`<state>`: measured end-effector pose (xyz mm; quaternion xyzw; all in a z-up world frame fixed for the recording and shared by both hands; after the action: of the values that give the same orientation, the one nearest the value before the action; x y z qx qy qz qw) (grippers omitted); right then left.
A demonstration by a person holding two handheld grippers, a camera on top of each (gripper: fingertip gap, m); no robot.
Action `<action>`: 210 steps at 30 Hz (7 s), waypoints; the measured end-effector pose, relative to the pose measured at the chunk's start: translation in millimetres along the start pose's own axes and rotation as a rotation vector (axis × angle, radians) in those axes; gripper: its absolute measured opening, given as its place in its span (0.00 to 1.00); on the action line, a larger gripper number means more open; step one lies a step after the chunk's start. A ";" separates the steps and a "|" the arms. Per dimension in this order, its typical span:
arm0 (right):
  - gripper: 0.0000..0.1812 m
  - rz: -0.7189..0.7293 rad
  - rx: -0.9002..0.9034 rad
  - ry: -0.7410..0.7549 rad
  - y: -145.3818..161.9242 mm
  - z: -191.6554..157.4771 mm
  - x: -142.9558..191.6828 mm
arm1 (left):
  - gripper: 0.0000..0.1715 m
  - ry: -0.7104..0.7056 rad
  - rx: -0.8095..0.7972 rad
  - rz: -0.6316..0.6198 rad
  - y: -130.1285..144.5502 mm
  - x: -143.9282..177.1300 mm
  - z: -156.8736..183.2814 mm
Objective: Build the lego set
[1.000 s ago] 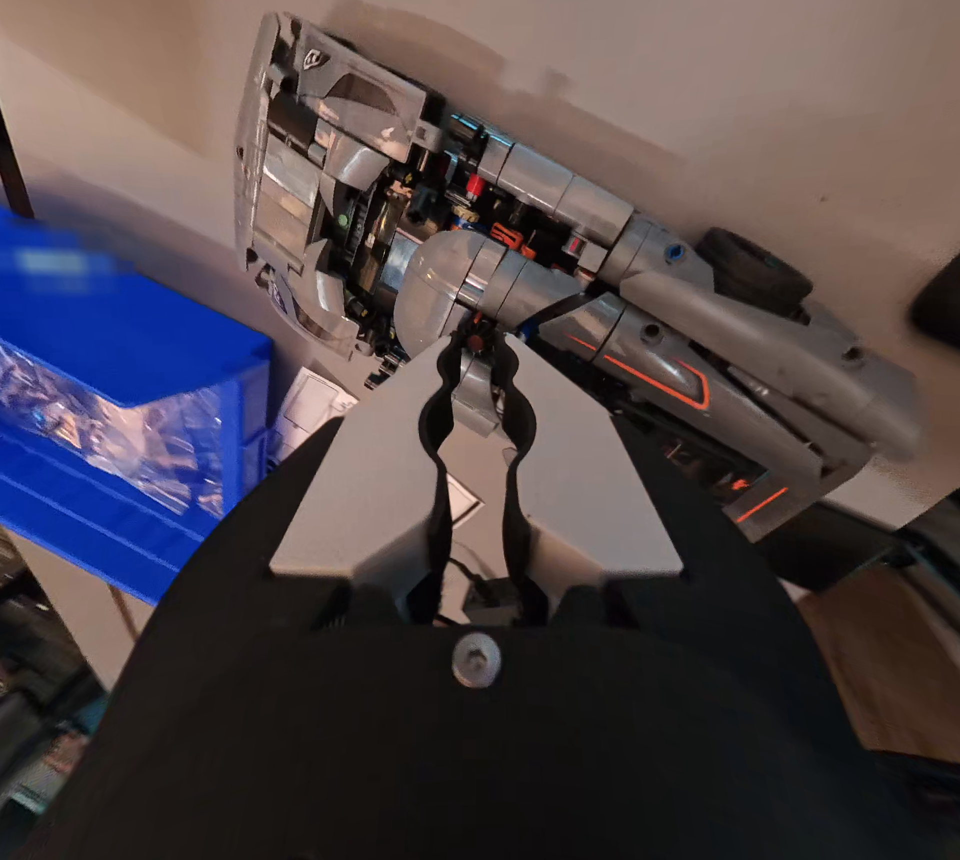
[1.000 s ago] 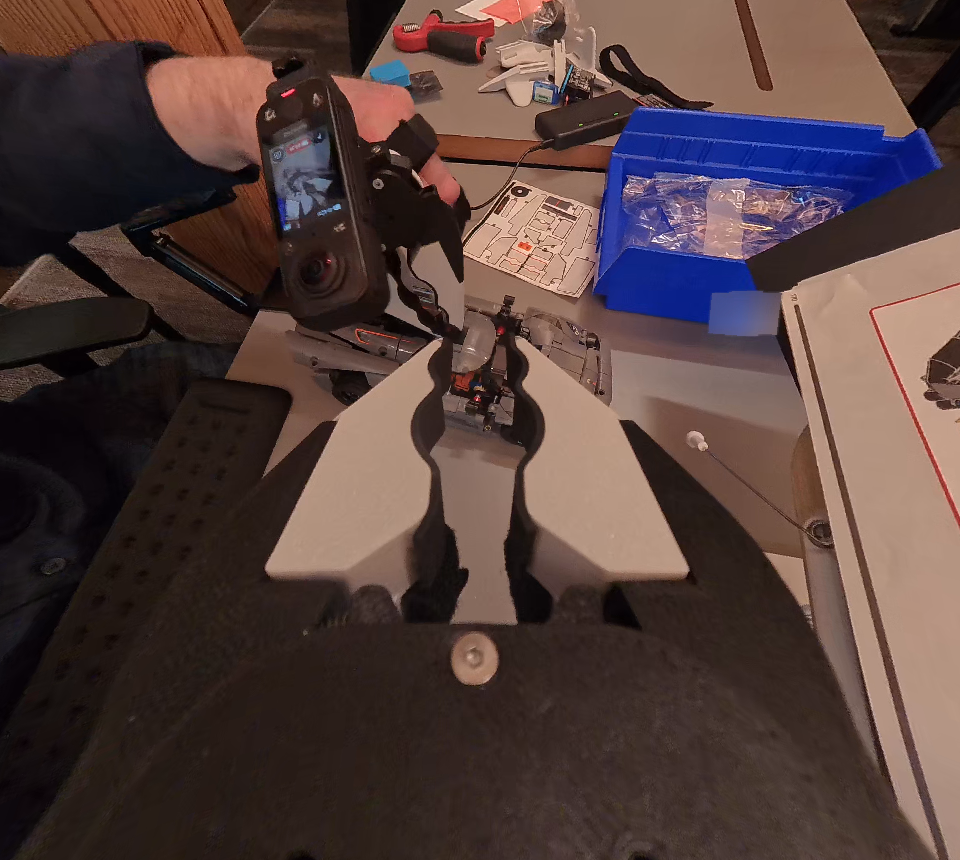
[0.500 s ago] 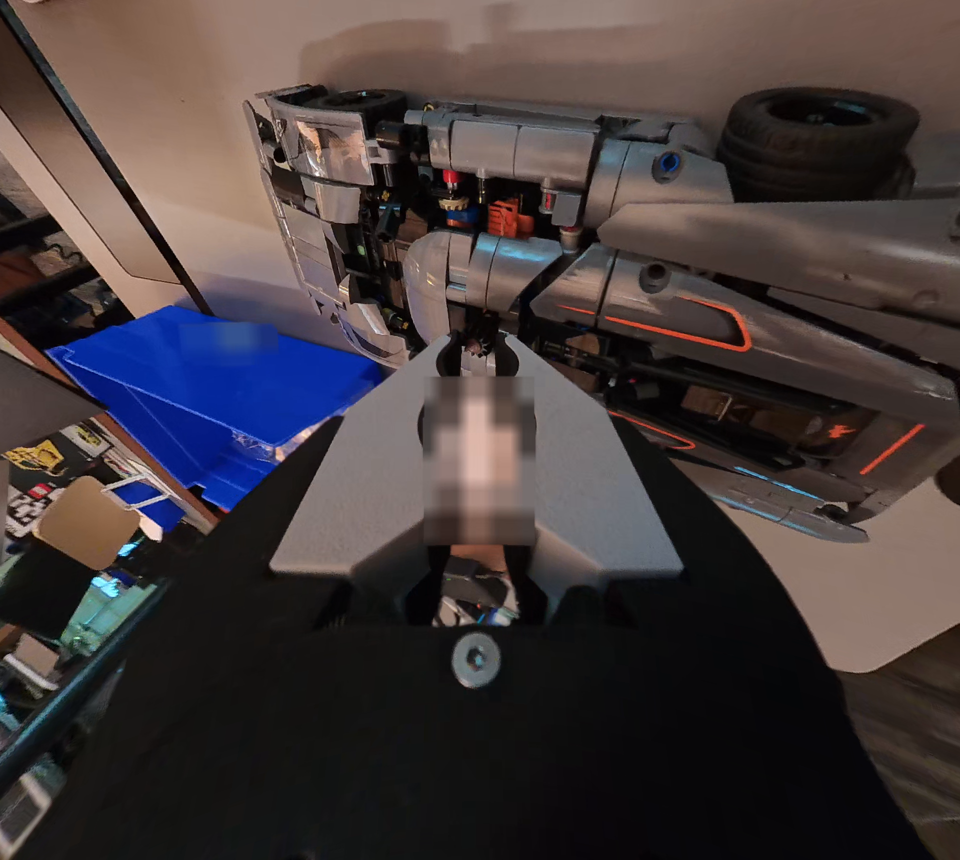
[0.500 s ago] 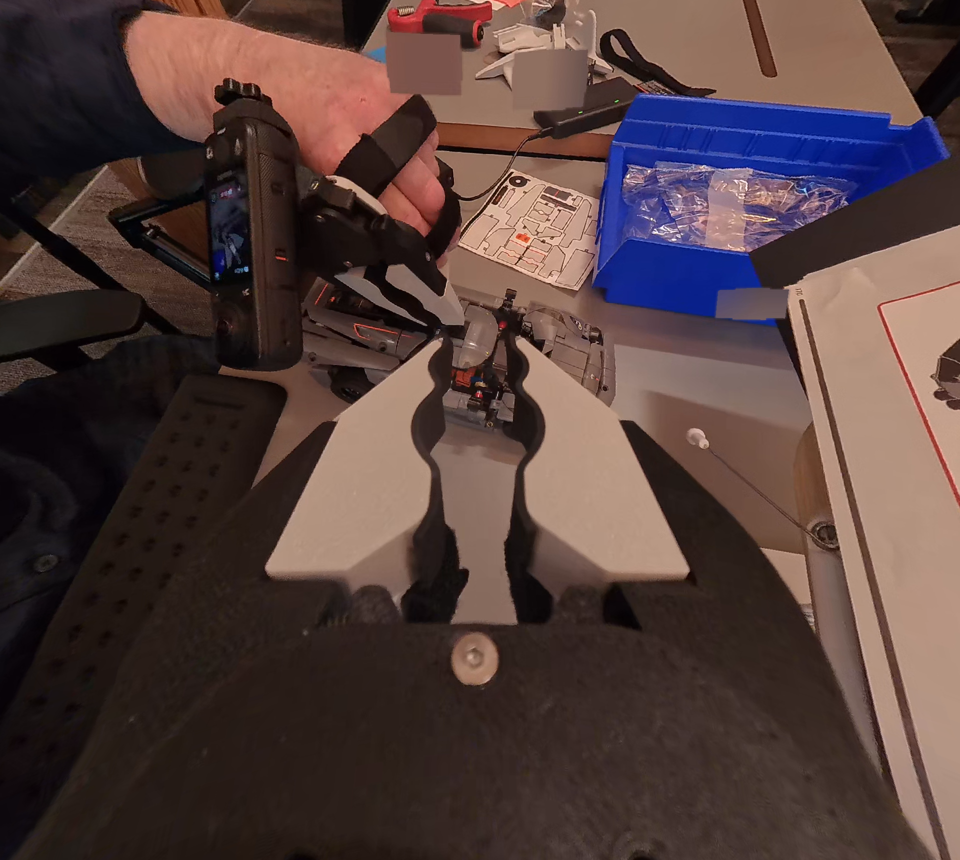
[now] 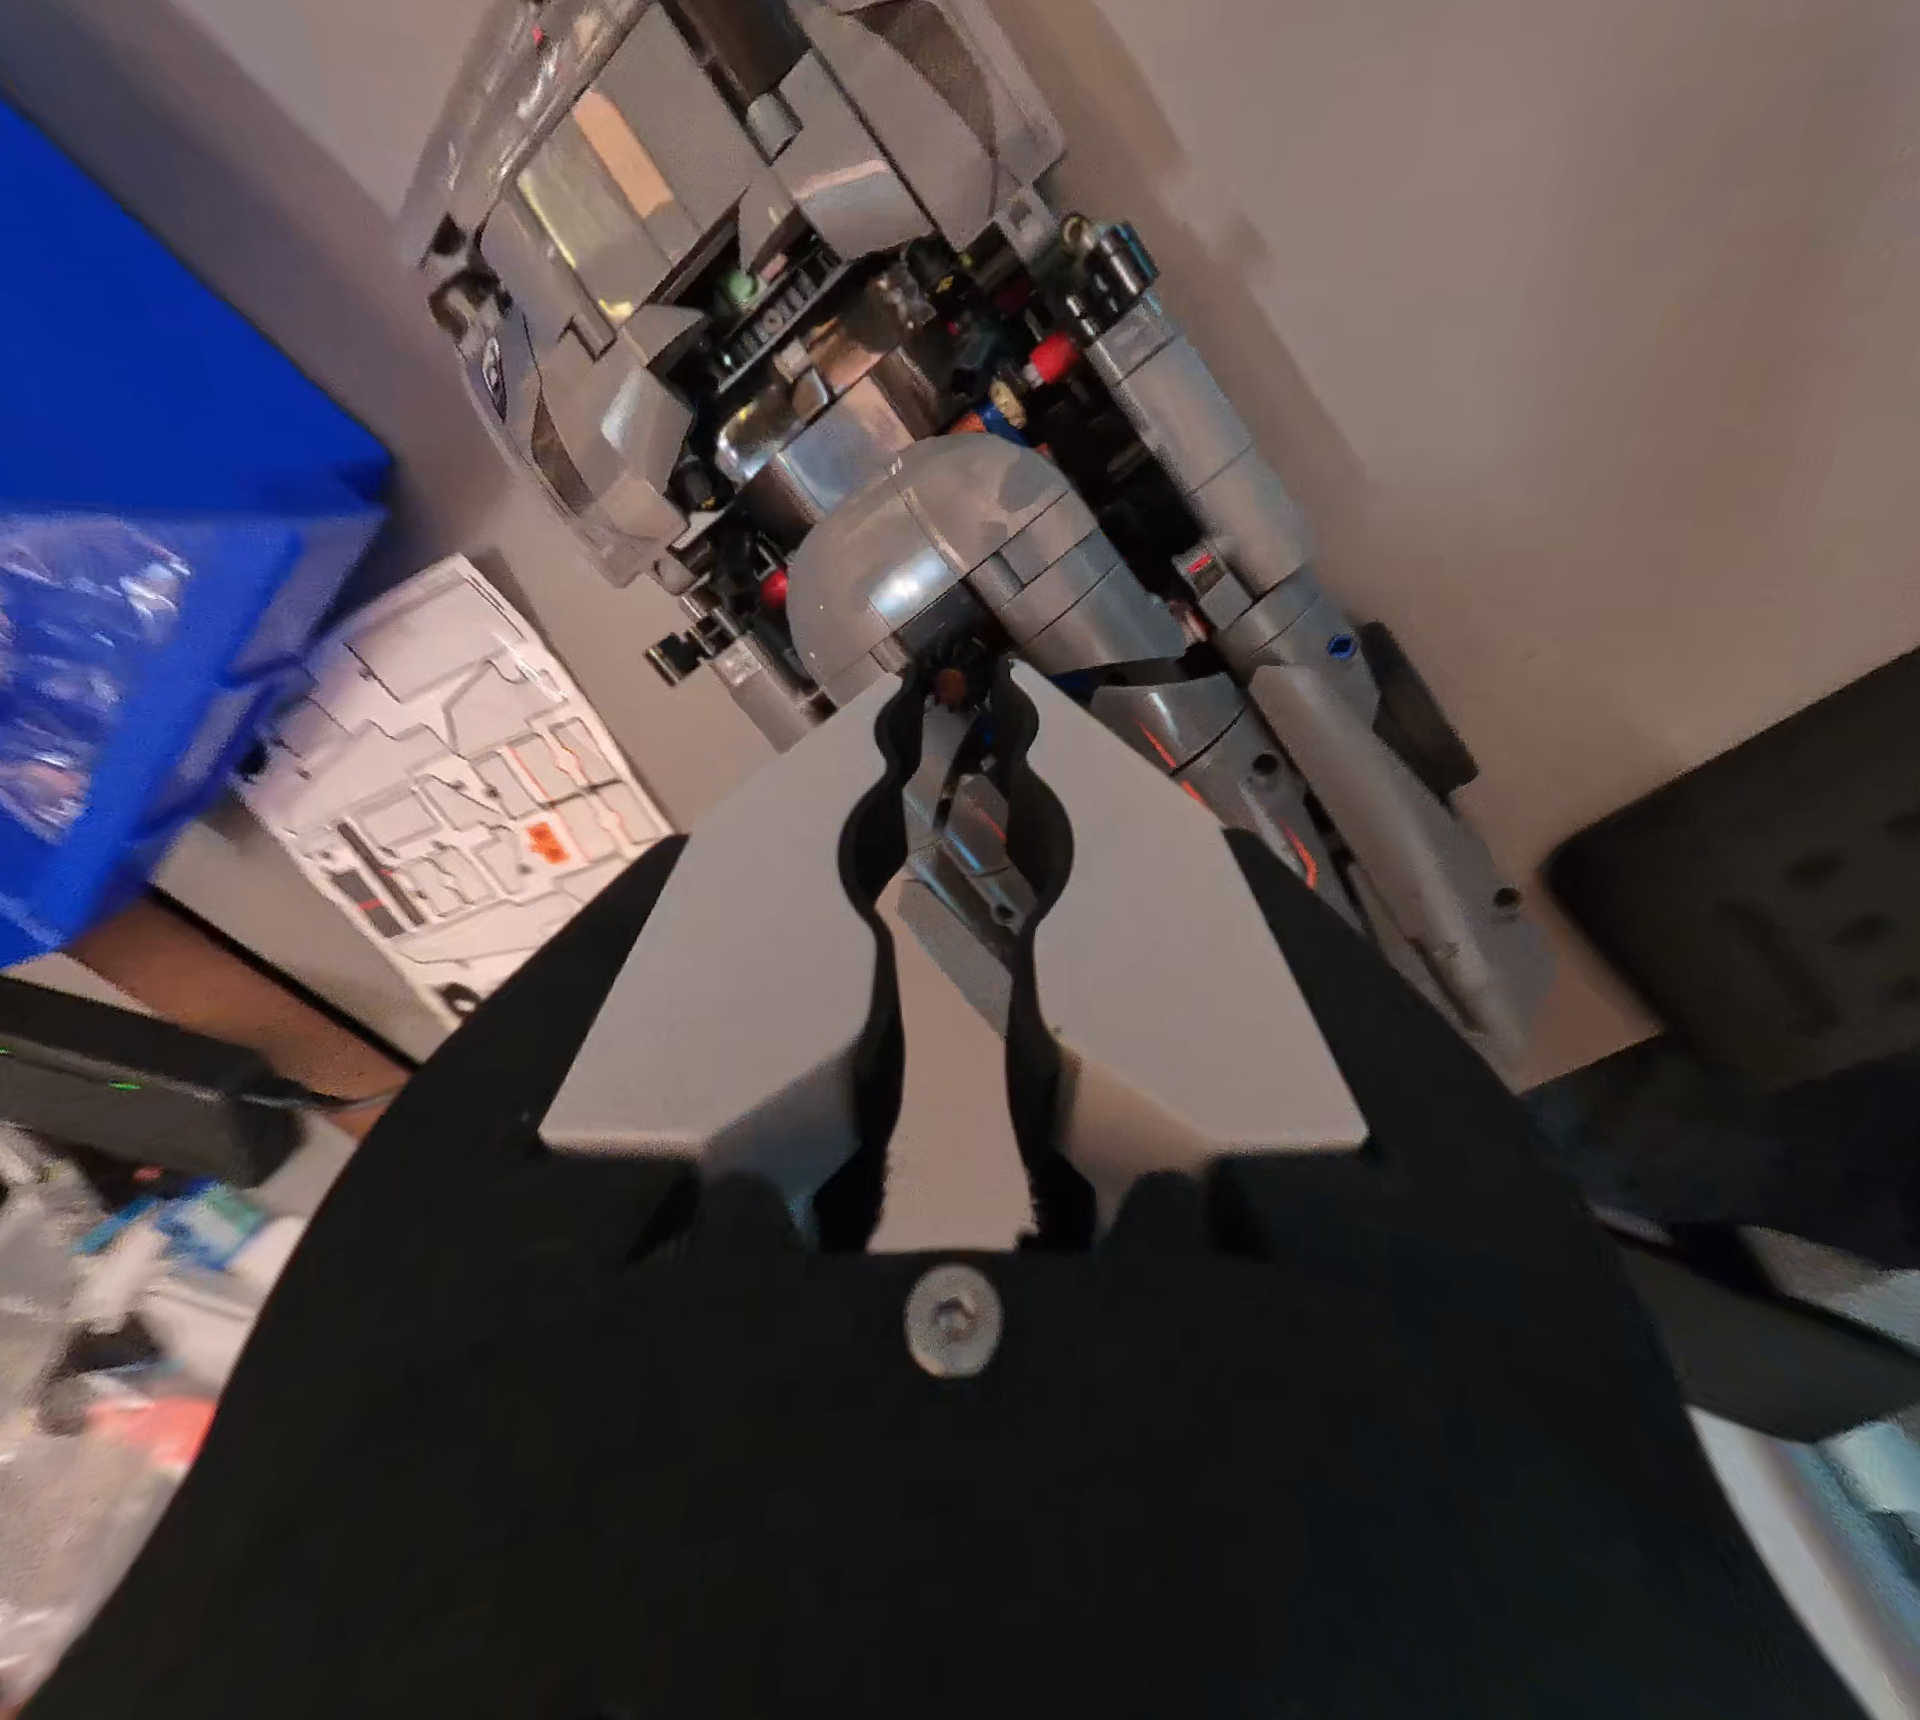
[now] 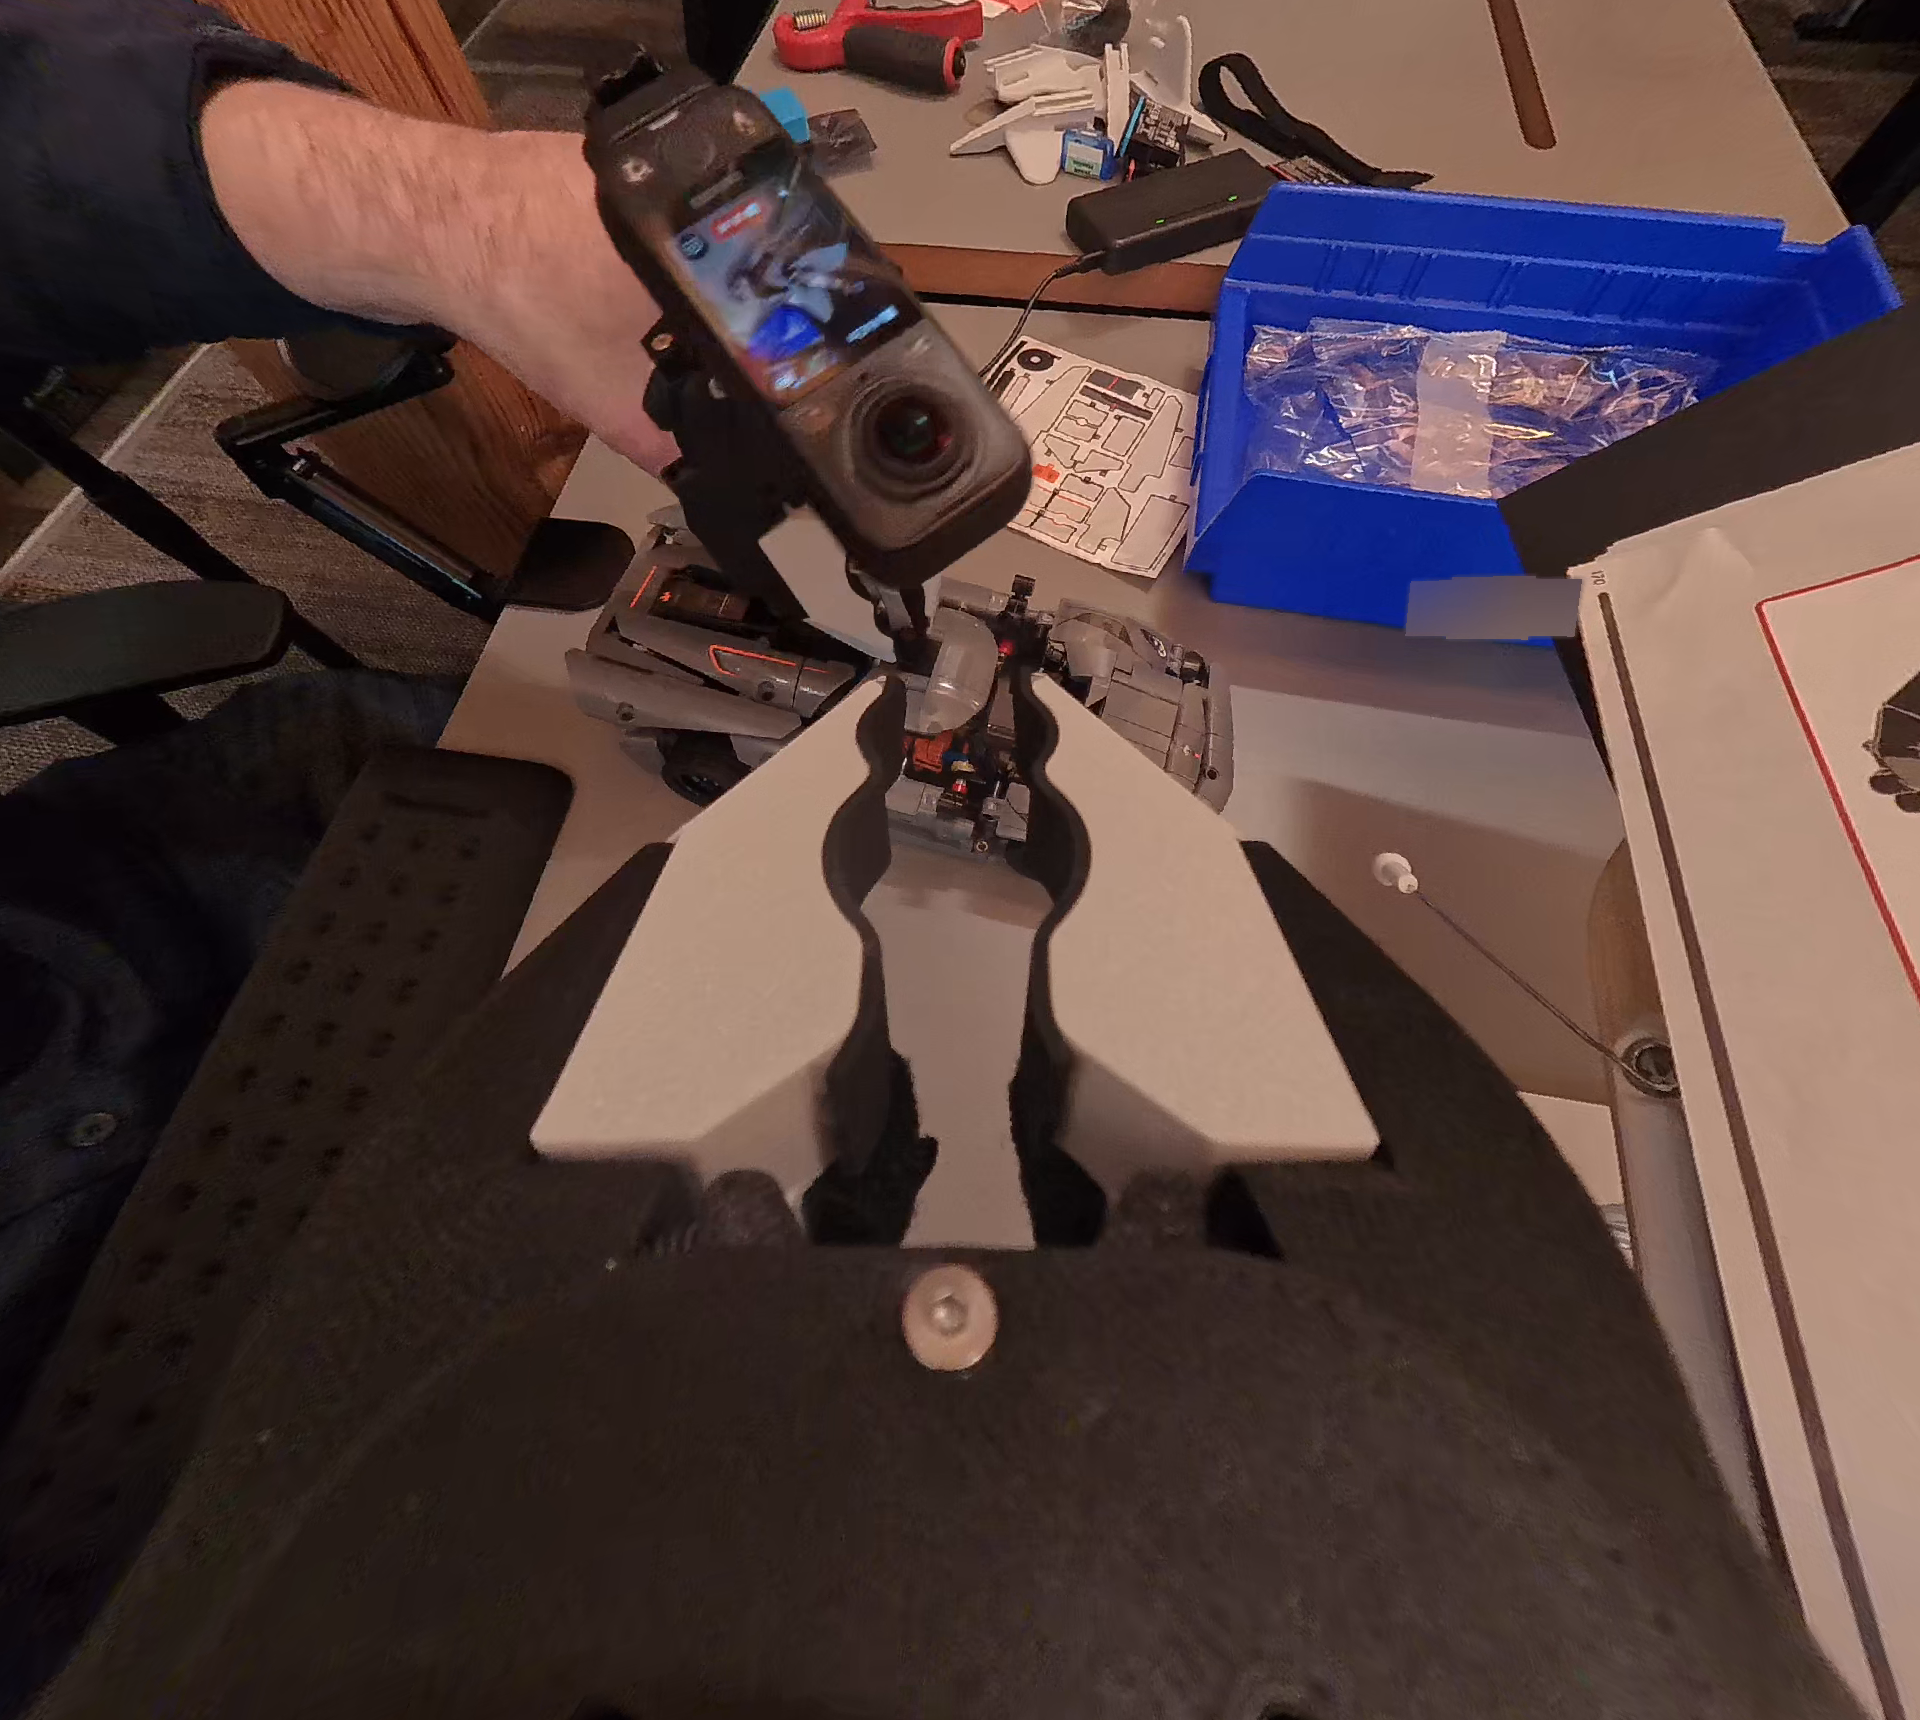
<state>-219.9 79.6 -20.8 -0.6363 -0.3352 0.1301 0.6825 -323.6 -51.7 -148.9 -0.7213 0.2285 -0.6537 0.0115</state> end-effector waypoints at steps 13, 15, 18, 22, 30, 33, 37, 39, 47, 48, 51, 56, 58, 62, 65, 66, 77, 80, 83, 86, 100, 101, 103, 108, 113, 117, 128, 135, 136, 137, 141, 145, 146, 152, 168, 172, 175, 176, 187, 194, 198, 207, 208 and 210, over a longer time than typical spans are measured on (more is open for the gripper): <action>0.11 -0.006 0.004 0.000 -0.2 -1.5 -0.8 | 0.09 -0.026 0.066 -0.001 4.8 3.1 2.4; 0.12 0.006 0.003 0.006 -1.8 -1.3 1.0 | 0.13 -0.049 0.052 0.022 6.7 8.7 1.2; 0.14 0.024 0.011 0.016 -5.9 -2.4 5.1 | 0.17 -0.087 0.044 0.061 8.0 22.3 -2.3; 0.19 0.119 0.054 0.101 -22.4 -0.8 20.4 | 0.17 -0.162 -0.011 0.223 -16.6 51.3 -4.9; 0.50 0.313 0.129 0.539 -66.8 44.5 118.6 | 0.18 -0.327 -0.132 0.510 -108.6 89.5 1.5; 0.53 0.369 0.149 0.774 -68.6 60.2 190.8 | 0.18 -0.319 -0.136 0.626 -145.8 97.3 4.5; 0.56 0.526 0.037 1.027 -23.3 72.8 288.3 | 0.20 -0.325 -0.092 0.812 -187.9 100.9 4.9; 0.56 0.666 -0.044 1.022 2.8 75.5 314.7 | 0.21 -0.284 -0.068 0.882 -206.5 92.7 10.1; 0.66 0.504 -0.167 1.067 76.8 121.7 303.1 | 0.26 -0.273 -0.089 1.123 -271.0 49.7 42.8; 0.67 0.459 -0.156 1.093 81.7 126.6 299.2 | 0.26 -0.274 -0.106 1.137 -277.4 43.3 48.2; 0.67 0.406 -0.170 1.086 88.8 134.4 289.4 | 0.26 -0.290 -0.154 1.149 -291.5 23.9 61.6; 0.60 0.417 -0.189 1.049 88.0 132.8 286.3 | 0.26 -0.352 -0.213 1.088 -300.7 -1.4 72.0; 0.56 0.389 -0.181 1.050 89.6 132.7 285.1 | 0.24 -0.339 -0.222 1.095 -301.7 -3.7 77.4; 0.47 0.349 -0.149 1.062 86.7 128.8 284.7 | 0.25 -0.322 -0.225 1.085 -301.2 -8.5 80.2; 0.44 0.324 -0.119 1.088 83.9 127.2 284.6 | 0.25 -0.325 -0.221 1.097 -300.3 -7.1 79.7; 0.42 0.329 -0.106 1.097 81.8 126.3 285.4 | 0.25 -0.324 -0.222 1.095 -300.1 -6.8 79.6; 0.25 0.235 0.004 1.140 73.4 116.9 285.5 | 0.26 -0.313 -0.211 1.091 -297.9 -9.3 76.2; 0.22 0.235 0.018 1.111 69.8 113.5 281.7 | 0.26 -0.312 -0.216 1.087 -298.2 -10.9 77.3; 0.18 0.222 0.020 1.088 68.1 110.0 280.3 | 0.26 -0.308 -0.216 1.085 -298.2 -12.4 77.6; 0.15 0.231 0.024 1.043 63.5 104.4 277.8 | 0.27 -0.303 -0.217 1.085 -298.3 -13.8 77.9; 0.13 0.322 -0.035 0.811 44.8 82.5 261.8 | 0.27 -0.303 -0.229 1.077 -298.0 -16.5 79.1; 0.14 0.323 -0.040 0.806 44.6 82.2 261.1 | 0.27 -0.301 -0.228 1.078 -298.1 -16.9 79.3; 0.15 0.323 -0.041 0.794 43.8 81.2 259.5 | 0.27 -0.299 -0.227 1.079 -298.4 -17.4 79.7; 0.21 0.317 -0.049 0.848 42.9 82.4 264.8 | 0.27 -0.296 -0.226 1.081 -298.5 -18.1 80.0; 0.21 0.302 -0.049 0.906 45.9 84.7 272.3 | 0.28 -0.296 -0.228 1.080 -298.5 -19.1 80.1; 0.18 0.301 -0.046 0.944 46.9 84.6 280.8 | 0.27 -0.297 -0.230 1.076 -298.8 -20.5 80.2; 0.16 0.303 -0.064 0.816 45.2 74.3 272.6 | 0.27 -0.299 -0.228 1.084 -298.6 -20.8 79.7; 0.26 0.351 -0.150 0.799 58.0 82.9 280.3 | 0.27 -0.301 -0.229 1.082 -297.8 -20.7 78.6; 0.28 0.368 -0.176 0.802 61.2 85.5 283.0 | 0.27 -0.300 -0.228 1.082 -297.9 -20.7 78.4; 0.30 0.394 -0.200 0.797 63.4 87.3 285.6 | 0.27 -0.300 -0.228 1.082 -297.8 -20.8 78.4; 0.29 0.474 -0.278 0.751 69.3 88.8 294.3 | 0.27 -0.303 -0.231 1.084 -297.7 -21.1 78.1; 0.30 0.550 -0.307 0.722 70.2 87.2 303.4 | 0.27 -0.307 -0.235 1.084 -297.7 -21.3 78.1; 0.29 0.560 -0.313 0.718 70.5 86.7 305.4 | 0.27 -0.307 -0.234 1.085 -297.7 -21.3 78.0; 0.27 0.564 -0.310 0.696 70.7 83.8 307.1 | 0.27 -0.316 -0.239 1.086 -297.7 -21.6 78.2; 0.12 0.530 -0.200 0.389 28.3 61.5 238.3 | 0.41 -0.407 -0.222 1.191 -294.2 -4.2 71.9; 0.15 0.546 -0.182 0.244 10.7 51.7 202.6 | 0.49 -0.411 -0.187 1.221 -293.7 -1.4 69.0; 0.22 0.507 -0.165 0.200 5.3 48.9 175.8 | 0.52 -0.383 -0.209 1.280 -294.2 4.4 72.8; 0.25 0.486 -0.158 0.189 5.4 48.2 167.8 | 0.51 -0.379 -0.215 1.300 -293.9 6.8 73.8; 0.29 0.387 -0.120 0.252 13.8 56.1 151.5 | 0.25 -0.011 0.015 1.673 -266.4 42.4 47.5; 0.29 0.342 -0.155 0.280 19.3 60.8 148.7 | 0.02 0.119 0.260 1.786 -242.2 49.8 10.2; 0.31 0.285 -0.125 0.346 23.3 61.9 156.9 | 0.00 0.111 0.352 1.806 -230.6 50.3 -7.8; 0.41 0.176 -0.028 0.672 22.8 60.0 212.2 | 0.15 0.262 0.323 1.798 -242.9 55.2 5.7; 0.43 0.129 -0.030 0.742 26.5 61.1 221.9 | 0.16 0.250 0.278 1.793 -247.4 58.0 14.0; 0.41 0.153 -0.017 0.813 23.3 57.9 239.5 | 0.17 0.248 0.198 1.781 -256.5 63.2 30.9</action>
<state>-72.6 273.3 24.8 -0.6644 0.0086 -0.0842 0.7426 -211.0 147.4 -13.3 -0.1976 0.6444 -0.4924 0.5507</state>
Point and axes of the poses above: each gripper's, where its closed fingertips meet, x back along the fingers, y out of its underside, z = x × y across the jaws, the point moved 6 cm from there along x, back along the fingers, and after that the axes turned 13 degrees about z, right-handed, at the moved point
